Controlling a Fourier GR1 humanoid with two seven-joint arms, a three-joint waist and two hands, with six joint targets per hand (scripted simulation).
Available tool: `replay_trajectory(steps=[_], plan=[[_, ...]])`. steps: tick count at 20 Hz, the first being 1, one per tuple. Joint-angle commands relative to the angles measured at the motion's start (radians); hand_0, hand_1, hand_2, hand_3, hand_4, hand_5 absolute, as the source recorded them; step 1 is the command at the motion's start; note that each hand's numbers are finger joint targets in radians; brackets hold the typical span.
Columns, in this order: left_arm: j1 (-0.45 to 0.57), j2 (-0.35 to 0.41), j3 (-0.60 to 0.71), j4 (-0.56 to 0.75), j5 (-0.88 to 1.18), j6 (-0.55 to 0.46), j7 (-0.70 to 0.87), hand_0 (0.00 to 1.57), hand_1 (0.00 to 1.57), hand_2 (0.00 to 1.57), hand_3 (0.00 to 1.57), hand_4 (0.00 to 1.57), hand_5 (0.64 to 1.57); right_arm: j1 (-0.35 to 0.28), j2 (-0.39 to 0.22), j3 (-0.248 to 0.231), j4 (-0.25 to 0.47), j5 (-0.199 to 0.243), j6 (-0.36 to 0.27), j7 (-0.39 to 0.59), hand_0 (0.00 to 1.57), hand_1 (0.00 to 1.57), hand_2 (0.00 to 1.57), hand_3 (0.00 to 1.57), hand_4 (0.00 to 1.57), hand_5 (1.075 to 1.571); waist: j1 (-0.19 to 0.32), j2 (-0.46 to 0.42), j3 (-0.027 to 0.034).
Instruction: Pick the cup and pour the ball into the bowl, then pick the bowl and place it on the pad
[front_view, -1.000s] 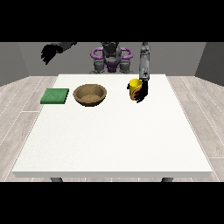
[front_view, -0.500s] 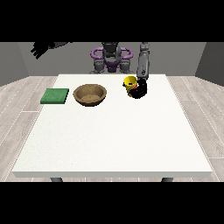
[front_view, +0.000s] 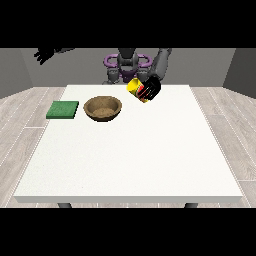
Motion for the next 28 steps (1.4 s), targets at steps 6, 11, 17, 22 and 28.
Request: replay_trajectory(steps=[6,11,17,22,28], plan=[[-0.193,-0.085,-0.231,0.120,-0.366,0.016,0.458,1.36,1.36,1.57,1.57,1.46,1.535,-0.002,-0.064,-0.059,0.181,-0.034,0.080,-0.024,0.00,0.00,0.00,0.00,0.69,1.560,0.034,-0.098,-0.0017],[-0.257,-0.124,-0.388,0.132,-0.513,-0.028,0.665,1.33,1.33,1.57,1.57,1.47,1.535,-0.043,-0.017,-0.009,0.231,0.006,0.075,-0.062,0.00,0.00,0.00,0.12,0.70,1.561,0.021,-0.076,-0.0030],[-0.362,-0.125,-0.528,0.184,-0.709,-0.161,0.843,1.49,1.49,1.57,1.57,1.19,1.561,-0.055,-0.019,-0.013,0.270,0.024,0.066,-0.086,0.00,0.00,0.00,0.25,0.70,1.555,0.019,-0.100,-0.0029],[-0.409,-0.125,-0.620,0.101,-0.739,-0.395,0.904,0.73,0.73,1.57,1.57,1.01,1.570,-0.067,0.032,0.040,0.306,0.071,0.054,-0.119,0.00,0.00,0.00,0.30,0.70,1.555,0.001,-0.120,-0.0035],[-0.371,-0.125,-0.700,-0.026,-0.743,-0.591,0.906,0.19,0.19,1.25,1.57,1.11,1.569,-0.126,0.026,0.051,0.310,0.066,0.028,-0.068,0.00,0.00,0.00,0.34,0.69,1.552,-0.029,-0.136,-0.0047]])
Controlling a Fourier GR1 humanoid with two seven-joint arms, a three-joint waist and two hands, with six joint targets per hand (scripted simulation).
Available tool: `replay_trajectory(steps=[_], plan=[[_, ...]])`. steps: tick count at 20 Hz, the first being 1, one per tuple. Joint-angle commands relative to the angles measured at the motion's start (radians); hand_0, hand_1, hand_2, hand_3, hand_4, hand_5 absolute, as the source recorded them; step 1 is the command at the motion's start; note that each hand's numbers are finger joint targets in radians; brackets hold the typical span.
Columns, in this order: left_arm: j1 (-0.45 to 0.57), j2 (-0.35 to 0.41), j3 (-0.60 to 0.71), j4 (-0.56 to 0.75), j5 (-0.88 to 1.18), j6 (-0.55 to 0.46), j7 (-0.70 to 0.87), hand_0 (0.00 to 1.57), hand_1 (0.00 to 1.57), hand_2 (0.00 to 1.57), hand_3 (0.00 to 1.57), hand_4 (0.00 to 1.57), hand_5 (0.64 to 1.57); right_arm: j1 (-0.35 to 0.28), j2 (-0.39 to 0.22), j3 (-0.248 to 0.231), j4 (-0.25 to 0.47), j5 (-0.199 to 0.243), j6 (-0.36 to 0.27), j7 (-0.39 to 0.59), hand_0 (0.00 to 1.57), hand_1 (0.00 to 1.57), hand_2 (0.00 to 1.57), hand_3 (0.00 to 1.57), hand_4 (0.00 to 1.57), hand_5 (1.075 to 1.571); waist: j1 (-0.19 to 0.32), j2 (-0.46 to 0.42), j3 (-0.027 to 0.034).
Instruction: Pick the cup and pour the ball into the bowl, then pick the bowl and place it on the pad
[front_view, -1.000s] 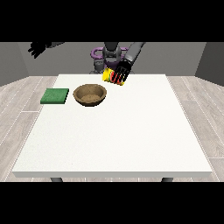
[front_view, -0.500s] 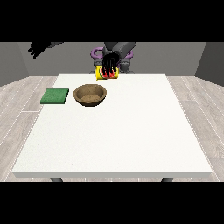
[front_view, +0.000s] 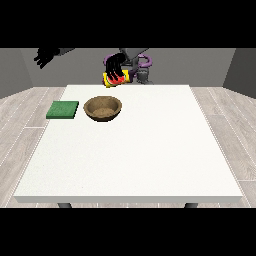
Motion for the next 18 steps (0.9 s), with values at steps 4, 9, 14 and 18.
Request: replay_trajectory(steps=[4,9,14,18], plan=[[0.018,-0.001,-0.017,-0.100,-0.046,-0.130,0.005,0.00,0.00,1.06,1.55,1.11,1.570,-0.026,0.041,0.040,-0.041,0.032,-0.071,0.018,0.00,0.00,0.00,0.05,0.71,1.548,0.010,0.007,-0.0010],[0.064,0.052,0.194,-0.238,0.135,0.122,-0.073,0.80,0.80,1.57,1.56,1.17,1.561,-0.008,-0.020,-0.048,0.021,0.005,-0.087,0.006,0.00,0.00,0.00,0.05,0.71,1.548,0.161,-0.003,-0.0031],[0.099,0.115,0.480,-0.401,0.456,0.226,-0.225,0.64,0.64,0.94,0.67,1.28,1.545,0.011,-0.019,-0.067,0.022,0.022,-0.138,-0.012,0.00,0.00,0.00,0.13,0.78,1.559,0.257,0.008,-0.0117],[0.117,0.078,0.685,-0.519,0.753,0.187,-0.314,0.00,0.00,0.00,0.00,1.15,1.568,0.003,-0.012,-0.070,0.024,0.033,-0.170,-0.013,0.00,0.00,0.00,0.00,0.78,1.556,0.311,0.032,-0.0165]])
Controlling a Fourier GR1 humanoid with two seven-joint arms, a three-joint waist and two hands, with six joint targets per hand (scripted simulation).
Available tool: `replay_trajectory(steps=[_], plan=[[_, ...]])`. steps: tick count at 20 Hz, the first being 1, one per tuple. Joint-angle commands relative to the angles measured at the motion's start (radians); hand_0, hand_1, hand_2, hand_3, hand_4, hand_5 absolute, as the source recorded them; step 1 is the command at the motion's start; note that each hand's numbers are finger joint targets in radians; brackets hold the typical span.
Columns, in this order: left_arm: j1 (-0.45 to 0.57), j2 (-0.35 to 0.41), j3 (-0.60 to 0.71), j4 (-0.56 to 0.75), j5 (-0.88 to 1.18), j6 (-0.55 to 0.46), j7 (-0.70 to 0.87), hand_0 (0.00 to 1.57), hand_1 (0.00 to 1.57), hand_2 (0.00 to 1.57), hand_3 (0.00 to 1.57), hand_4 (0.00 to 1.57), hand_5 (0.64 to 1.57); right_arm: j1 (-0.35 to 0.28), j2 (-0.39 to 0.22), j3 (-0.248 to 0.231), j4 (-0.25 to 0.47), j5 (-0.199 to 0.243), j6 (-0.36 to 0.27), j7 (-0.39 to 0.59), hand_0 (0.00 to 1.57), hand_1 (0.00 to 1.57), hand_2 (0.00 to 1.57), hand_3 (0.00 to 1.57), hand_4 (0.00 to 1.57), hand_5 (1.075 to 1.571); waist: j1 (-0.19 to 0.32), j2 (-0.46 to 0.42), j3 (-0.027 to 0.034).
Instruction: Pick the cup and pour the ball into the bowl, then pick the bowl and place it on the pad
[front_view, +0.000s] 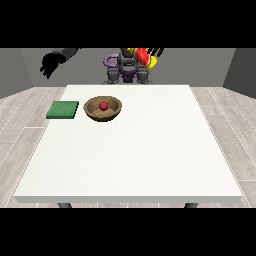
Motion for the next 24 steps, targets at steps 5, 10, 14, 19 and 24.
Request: replay_trajectory(steps=[5,10,14,19,24], plan=[[0.014,0.047,0.384,-0.185,0.570,-0.213,-0.181,0.00,0.00,0.00,0.00,1.05,1.567,0.023,0.063,-0.009,0.020,0.013,-0.074,-0.036,0.00,0.00,0.00,0.00,0.78,1.560,0.106,0.072,0.0048],[0.056,0.172,0.513,-0.188,0.775,-0.448,-0.236,0.00,0.00,0.00,0.00,1.06,1.561,0.039,0.116,-0.010,0.045,0.022,-0.105,-0.108,0.00,0.00,0.00,0.00,0.73,1.566,0.155,0.137,0.0099],[-0.003,0.290,0.583,-0.187,0.853,-0.549,-0.185,0.00,0.00,0.00,0.00,1.05,1.555,0.006,0.144,-0.031,0.143,0.002,-0.087,-0.206,0.00,0.00,0.00,0.00,0.74,1.567,0.155,0.203,0.0123],[0.063,0.327,0.600,-0.210,0.900,-0.593,-0.160,0.00,0.00,0.00,0.00,0.98,1.553,-0.077,0.186,0.011,0.252,0.054,-0.141,-0.289,0.00,0.00,0.00,0.00,0.65,1.560,0.152,0.212,0.0122],[0.081,0.400,0.644,-0.249,0.967,-0.643,-0.138,0.00,0.00,0.00,0.00,1.01,1.535,-0.131,0.168,-0.003,0.366,0.047,-0.122,-0.368,0.00,0.00,0.00,0.00,0.56,1.560,0.155,0.247,0.0125]])
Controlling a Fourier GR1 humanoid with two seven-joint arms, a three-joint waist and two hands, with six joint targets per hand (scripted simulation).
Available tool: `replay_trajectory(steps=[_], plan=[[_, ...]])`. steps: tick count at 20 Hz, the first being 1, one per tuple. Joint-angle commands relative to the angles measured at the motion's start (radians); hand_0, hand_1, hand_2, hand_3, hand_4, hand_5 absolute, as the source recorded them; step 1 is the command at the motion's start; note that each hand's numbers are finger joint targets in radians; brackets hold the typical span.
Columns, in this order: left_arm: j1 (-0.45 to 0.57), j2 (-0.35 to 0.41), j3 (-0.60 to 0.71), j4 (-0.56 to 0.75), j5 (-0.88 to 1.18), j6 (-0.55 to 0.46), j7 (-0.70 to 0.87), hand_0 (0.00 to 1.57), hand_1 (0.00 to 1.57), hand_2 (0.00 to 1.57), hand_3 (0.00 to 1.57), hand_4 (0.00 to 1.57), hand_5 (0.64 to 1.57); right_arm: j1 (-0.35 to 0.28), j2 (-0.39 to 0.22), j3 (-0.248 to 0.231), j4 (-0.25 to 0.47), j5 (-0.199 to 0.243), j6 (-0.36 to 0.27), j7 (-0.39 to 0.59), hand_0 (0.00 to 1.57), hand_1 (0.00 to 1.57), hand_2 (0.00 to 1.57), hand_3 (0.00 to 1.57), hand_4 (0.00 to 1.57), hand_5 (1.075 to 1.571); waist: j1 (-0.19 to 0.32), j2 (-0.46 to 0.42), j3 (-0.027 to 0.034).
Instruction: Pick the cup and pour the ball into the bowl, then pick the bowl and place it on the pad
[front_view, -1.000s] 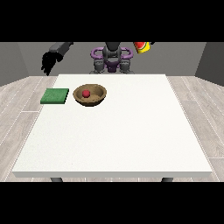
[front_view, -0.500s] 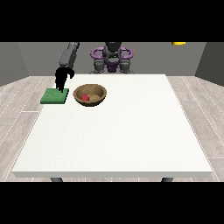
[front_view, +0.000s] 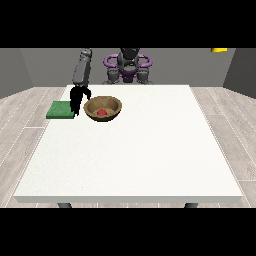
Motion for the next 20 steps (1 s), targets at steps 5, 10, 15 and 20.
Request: replay_trajectory(steps=[5,10,15,20], plan=[[0.094,0.065,0.045,-0.058,0.047,-0.043,-0.053,0.00,0.00,0.00,0.00,1.02,1.538,-0.067,-0.010,0.017,0.158,0.020,0.041,-0.125,0.00,0.00,0.00,0.00,0.51,1.552,-0.030,0.074,0.0001],[0.048,0.081,0.036,-0.132,0.068,-0.009,0.012,0.00,0.00,0.00,0.00,1.01,1.539,-0.140,-0.028,-0.004,0.231,0.014,0.016,-0.178,0.00,0.00,0.00,0.00,0.47,1.548,-0.019,0.120,0.0009],[0.049,0.133,0.072,-0.127,0.142,-0.067,0.040,0.00,0.00,0.00,0.00,1.02,1.538,-0.155,0.011,0.021,0.257,0.034,-0.013,-0.215,0.00,0.00,0.00,0.00,0.43,1.546,-0.004,0.124,0.0006],[0.086,0.138,0.071,-0.111,0.152,-0.066,0.057,0.00,0.00,0.00,0.00,1.02,1.545,-0.220,0.049,0.039,0.260,0.034,-0.098,-0.134,0.00,0.00,0.00,0.00,0.47,1.547,-0.012,0.053,0.0000]])
